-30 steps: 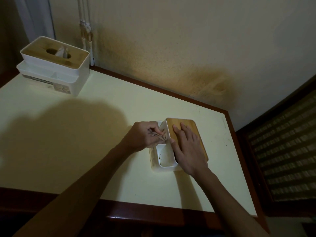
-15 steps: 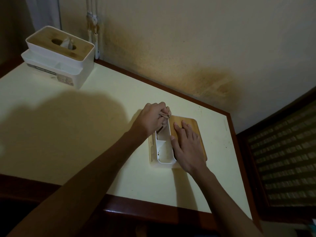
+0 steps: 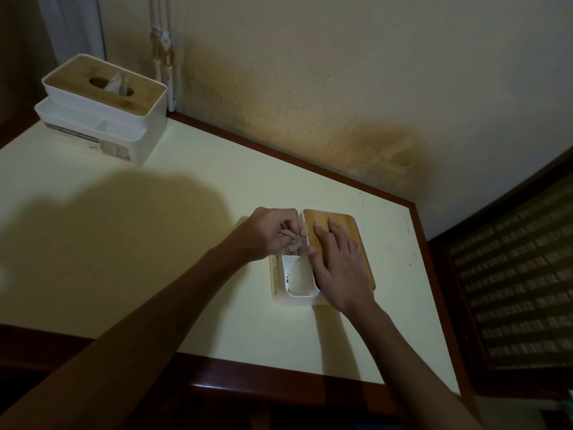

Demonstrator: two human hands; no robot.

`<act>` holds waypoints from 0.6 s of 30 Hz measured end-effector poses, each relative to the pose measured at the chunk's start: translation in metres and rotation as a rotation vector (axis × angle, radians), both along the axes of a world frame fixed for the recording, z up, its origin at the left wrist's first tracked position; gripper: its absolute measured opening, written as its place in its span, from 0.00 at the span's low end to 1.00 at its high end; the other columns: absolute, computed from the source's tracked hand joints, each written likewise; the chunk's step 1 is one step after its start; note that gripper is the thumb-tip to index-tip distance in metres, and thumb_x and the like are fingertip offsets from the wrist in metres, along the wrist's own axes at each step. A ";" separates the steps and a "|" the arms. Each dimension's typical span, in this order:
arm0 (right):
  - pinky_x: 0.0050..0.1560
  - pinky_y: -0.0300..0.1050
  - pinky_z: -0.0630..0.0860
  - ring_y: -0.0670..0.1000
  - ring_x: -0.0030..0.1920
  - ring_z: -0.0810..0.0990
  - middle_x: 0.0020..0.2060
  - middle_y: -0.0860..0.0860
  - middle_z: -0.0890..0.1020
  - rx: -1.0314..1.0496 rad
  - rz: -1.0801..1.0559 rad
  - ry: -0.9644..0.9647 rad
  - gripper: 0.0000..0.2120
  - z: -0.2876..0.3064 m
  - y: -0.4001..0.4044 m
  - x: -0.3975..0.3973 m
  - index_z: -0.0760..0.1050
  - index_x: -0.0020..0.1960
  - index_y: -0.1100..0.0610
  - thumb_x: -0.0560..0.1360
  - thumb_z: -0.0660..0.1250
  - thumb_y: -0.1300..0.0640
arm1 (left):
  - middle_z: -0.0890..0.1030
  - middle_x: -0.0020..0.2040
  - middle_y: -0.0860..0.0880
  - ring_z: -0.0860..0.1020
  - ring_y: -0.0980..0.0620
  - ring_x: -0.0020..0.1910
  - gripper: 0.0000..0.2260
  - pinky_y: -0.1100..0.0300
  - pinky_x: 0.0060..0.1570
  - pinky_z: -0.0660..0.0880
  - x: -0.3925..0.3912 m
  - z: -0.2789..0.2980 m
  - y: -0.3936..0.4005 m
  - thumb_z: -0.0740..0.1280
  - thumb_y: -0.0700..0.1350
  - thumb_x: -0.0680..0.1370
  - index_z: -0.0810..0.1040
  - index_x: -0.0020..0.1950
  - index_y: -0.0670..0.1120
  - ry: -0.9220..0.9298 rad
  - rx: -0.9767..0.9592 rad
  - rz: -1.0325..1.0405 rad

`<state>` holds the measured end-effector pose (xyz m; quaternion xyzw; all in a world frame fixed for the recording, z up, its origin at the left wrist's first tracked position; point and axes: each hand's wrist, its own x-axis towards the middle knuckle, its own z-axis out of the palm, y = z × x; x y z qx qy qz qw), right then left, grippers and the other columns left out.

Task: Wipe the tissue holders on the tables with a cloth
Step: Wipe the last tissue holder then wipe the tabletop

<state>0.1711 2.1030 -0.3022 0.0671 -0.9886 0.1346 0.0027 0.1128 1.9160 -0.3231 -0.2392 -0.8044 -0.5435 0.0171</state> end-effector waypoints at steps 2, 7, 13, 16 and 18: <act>0.75 0.54 0.50 0.49 0.77 0.48 0.77 0.48 0.54 -0.007 -0.004 0.004 0.32 0.000 0.000 0.000 0.56 0.76 0.45 0.75 0.41 0.35 | 0.80 0.35 0.62 0.77 0.62 0.37 0.09 0.69 0.38 0.72 0.003 -0.001 -0.001 0.74 0.37 0.70 0.77 0.38 0.48 -0.084 0.060 0.013; 0.75 0.50 0.48 0.47 0.76 0.48 0.77 0.47 0.54 -0.028 -0.001 -0.005 0.29 0.001 0.001 0.001 0.57 0.75 0.45 0.77 0.44 0.36 | 0.83 0.40 0.50 0.82 0.49 0.44 0.07 0.57 0.48 0.77 0.016 -0.003 -0.003 0.74 0.39 0.69 0.79 0.40 0.49 -0.211 0.294 0.082; 0.72 0.43 0.48 0.46 0.75 0.54 0.76 0.45 0.59 -0.212 -0.031 -0.038 0.24 0.004 0.007 -0.004 0.63 0.72 0.42 0.77 0.47 0.44 | 0.82 0.43 0.41 0.81 0.53 0.43 0.08 0.62 0.49 0.77 0.033 0.017 -0.007 0.74 0.34 0.70 0.77 0.43 0.40 -0.297 0.517 0.229; 0.75 0.49 0.52 0.45 0.74 0.57 0.74 0.43 0.62 -0.384 -0.067 -0.073 0.21 0.006 0.010 -0.006 0.66 0.68 0.38 0.76 0.49 0.45 | 0.82 0.41 0.44 0.80 0.55 0.41 0.08 0.62 0.45 0.76 0.046 0.020 -0.006 0.73 0.33 0.70 0.76 0.42 0.41 -0.389 0.537 0.165; 0.74 0.55 0.55 0.45 0.74 0.59 0.74 0.42 0.63 -0.458 -0.084 -0.096 0.20 0.007 0.009 -0.007 0.68 0.66 0.37 0.75 0.51 0.45 | 0.83 0.40 0.47 0.80 0.54 0.41 0.08 0.60 0.43 0.76 0.054 0.020 -0.004 0.73 0.32 0.71 0.76 0.42 0.42 -0.444 0.533 0.117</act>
